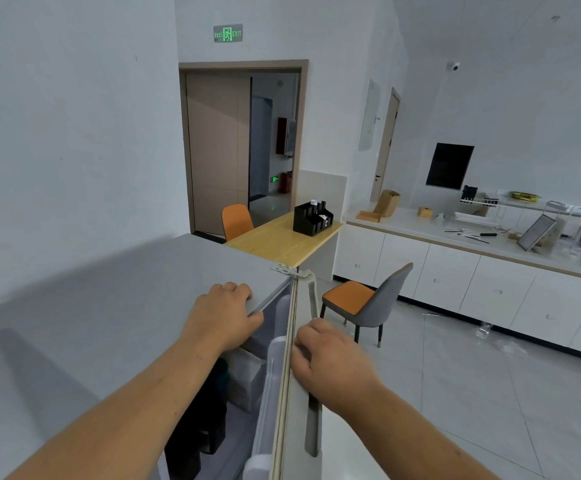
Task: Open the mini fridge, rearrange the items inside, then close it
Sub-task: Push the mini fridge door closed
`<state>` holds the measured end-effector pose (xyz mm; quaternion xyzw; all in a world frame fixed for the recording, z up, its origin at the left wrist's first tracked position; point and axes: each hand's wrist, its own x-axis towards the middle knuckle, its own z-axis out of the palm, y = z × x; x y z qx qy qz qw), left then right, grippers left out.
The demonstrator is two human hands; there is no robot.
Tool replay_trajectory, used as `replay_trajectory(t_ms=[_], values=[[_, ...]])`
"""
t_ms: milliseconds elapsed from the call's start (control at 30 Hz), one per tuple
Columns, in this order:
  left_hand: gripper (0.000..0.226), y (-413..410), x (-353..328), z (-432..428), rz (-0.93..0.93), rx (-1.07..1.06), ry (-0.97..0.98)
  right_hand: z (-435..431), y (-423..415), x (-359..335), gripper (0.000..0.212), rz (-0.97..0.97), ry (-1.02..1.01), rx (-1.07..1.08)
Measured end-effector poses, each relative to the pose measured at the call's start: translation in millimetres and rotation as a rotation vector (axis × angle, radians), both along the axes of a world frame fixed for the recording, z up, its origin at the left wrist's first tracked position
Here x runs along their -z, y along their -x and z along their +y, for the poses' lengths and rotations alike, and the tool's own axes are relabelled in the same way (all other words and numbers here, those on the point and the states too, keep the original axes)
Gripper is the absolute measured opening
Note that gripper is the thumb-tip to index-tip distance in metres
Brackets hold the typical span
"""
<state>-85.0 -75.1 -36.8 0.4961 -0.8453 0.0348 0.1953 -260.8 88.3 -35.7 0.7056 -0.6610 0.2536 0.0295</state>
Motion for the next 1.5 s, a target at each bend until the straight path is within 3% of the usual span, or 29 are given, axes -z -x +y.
replay_trajectory(t_ms=[667, 1500], values=[[0.037, -3, 0, -6, 0.132, 0.001, -0.082, -22, -38, 7, 0.019, -0.105, 0.104, -0.030], [0.031, -7, -4, -10, 0.312, 0.033, -0.251, -57, -67, 17, 0.021, -0.060, 0.136, -0.011]])
